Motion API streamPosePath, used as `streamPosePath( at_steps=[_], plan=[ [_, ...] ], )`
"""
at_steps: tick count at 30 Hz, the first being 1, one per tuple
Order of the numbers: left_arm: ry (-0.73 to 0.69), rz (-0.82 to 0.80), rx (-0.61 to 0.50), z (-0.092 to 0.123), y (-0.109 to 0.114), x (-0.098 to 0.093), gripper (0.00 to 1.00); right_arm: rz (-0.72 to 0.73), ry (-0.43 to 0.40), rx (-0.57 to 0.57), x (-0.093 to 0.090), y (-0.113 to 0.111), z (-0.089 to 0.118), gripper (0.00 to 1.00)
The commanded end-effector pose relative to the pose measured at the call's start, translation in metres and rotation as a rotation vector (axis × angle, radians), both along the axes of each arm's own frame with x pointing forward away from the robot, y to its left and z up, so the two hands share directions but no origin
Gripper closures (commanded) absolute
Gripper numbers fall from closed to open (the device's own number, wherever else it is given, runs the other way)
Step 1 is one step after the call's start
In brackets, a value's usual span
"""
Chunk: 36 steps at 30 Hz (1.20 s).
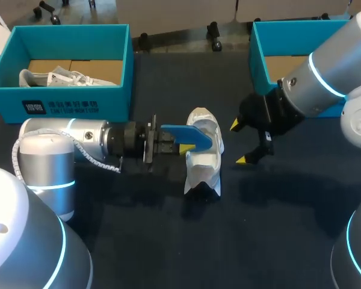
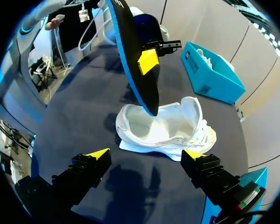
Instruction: Take the shoe out of the shoebox, open the shoe tongue, remove and reinsert the insole, then place the shoe into the shoebox
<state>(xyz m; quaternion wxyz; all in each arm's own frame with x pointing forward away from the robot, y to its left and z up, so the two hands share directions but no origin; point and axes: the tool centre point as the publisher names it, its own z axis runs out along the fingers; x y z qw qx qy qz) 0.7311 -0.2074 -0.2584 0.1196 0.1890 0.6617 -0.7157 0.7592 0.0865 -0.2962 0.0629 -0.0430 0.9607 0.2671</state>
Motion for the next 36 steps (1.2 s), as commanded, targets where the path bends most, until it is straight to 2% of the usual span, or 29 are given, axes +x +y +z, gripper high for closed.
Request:
streamPosePath(
  at_steps=[1,15,36],
  plan=[
    [-0.006,0.002,0.002,0.000,-0.006,0.001,1.00,-0.001,-0.001,-0.001,-0.001,0.000,0.000,0.00],
    [-0.051,0.031,0.030,-0.007,-0.014,-0.005,1.00,-0.001,-0.001,-0.001,-0.001,0.000,0.000,0.00],
    [-0.093,0.052,0.089,-0.031,-0.025,0.003,1.00,-0.001,-0.001,-0.001,-0.001,0.000,0.000,0.00]
  ],
)
